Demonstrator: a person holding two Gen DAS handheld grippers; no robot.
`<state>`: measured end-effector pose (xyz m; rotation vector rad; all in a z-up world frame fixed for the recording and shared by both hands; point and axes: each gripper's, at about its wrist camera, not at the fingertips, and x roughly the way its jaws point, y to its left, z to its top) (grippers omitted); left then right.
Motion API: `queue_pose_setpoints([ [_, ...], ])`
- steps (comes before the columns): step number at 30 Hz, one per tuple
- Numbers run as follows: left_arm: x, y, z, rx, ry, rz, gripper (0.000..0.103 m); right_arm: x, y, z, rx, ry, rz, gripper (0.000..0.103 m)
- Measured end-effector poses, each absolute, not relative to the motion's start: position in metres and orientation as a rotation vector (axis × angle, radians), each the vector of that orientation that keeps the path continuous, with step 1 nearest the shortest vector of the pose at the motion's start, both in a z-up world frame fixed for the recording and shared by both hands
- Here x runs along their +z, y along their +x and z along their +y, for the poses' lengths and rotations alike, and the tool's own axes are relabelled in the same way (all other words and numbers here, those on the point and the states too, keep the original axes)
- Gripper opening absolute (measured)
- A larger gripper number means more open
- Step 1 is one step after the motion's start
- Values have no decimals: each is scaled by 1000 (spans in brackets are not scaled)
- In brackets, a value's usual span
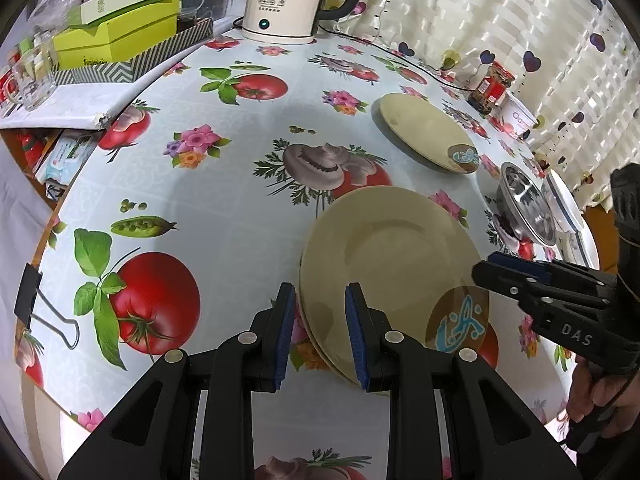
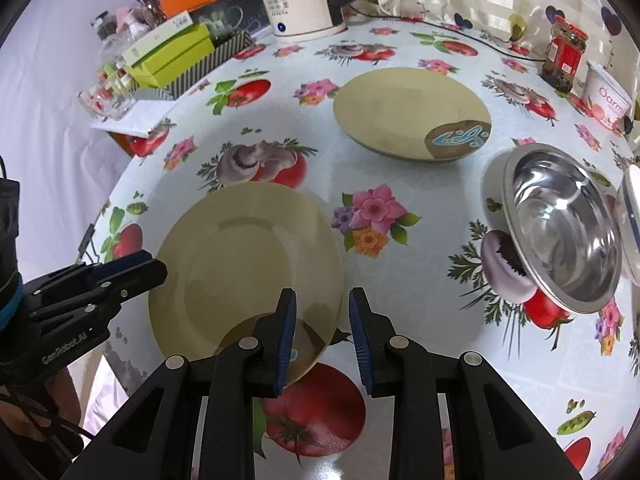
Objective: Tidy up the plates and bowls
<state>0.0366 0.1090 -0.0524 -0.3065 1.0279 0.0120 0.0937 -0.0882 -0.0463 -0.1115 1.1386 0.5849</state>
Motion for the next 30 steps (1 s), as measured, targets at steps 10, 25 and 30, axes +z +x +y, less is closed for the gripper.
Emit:
queue_pose_setpoints([
  [10,-57,35,121,30,-354,1042,27,-52,89,-101,577,-67,1151,27],
  [25,-52,34,114,10,-355,1025,27,-52,82,-92,589,-86,1142,27],
  [30,-35,39,116,2,-344,981,27,-30,81,-98,557,-116,1066,27],
])
